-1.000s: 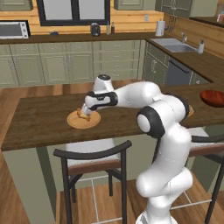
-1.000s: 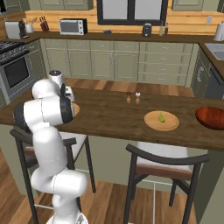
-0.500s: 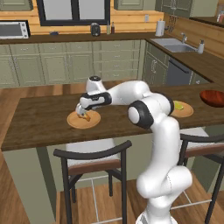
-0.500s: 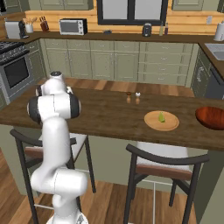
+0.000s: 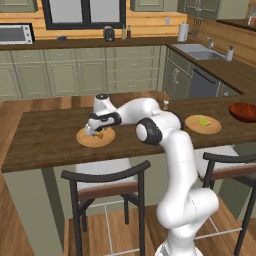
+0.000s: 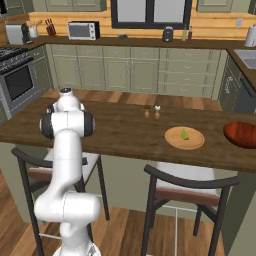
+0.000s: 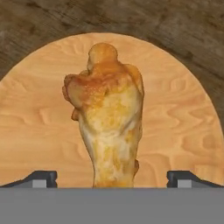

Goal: Pick the chicken drumstick and lemon wedge from their plates and place them in the bowl. Then put the bowl in the fridge.

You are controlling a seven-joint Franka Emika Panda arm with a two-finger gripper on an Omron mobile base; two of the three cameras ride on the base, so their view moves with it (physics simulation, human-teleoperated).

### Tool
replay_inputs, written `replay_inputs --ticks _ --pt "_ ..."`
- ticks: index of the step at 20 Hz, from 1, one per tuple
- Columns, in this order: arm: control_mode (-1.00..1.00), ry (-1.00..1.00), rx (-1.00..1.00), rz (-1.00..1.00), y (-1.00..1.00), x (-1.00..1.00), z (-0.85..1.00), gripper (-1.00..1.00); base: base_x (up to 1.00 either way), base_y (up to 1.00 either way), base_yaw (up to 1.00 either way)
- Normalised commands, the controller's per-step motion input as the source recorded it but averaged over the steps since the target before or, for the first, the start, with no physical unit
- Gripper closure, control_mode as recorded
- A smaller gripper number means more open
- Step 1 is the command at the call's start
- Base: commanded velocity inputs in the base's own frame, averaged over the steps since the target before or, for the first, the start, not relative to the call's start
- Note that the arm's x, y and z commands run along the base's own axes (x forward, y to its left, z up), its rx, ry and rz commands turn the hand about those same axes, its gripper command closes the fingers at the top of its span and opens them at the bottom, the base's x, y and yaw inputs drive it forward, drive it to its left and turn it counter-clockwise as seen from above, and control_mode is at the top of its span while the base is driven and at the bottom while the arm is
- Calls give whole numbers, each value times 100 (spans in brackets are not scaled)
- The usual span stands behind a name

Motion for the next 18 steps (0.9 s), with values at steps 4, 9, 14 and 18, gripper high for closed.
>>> replay_inputs --ticks 4,9,14,18 --pt "-100 0 -5 0 10 56 -40 -100 0 0 0" --pt "-100 1 -1 0 9 31 -18 100 0 0 0" --pt "-100 -4 0 0 -13 -42 0 100 0 0 0" --pt "-100 -14 3 0 -42 -99 0 100 0 0 0"
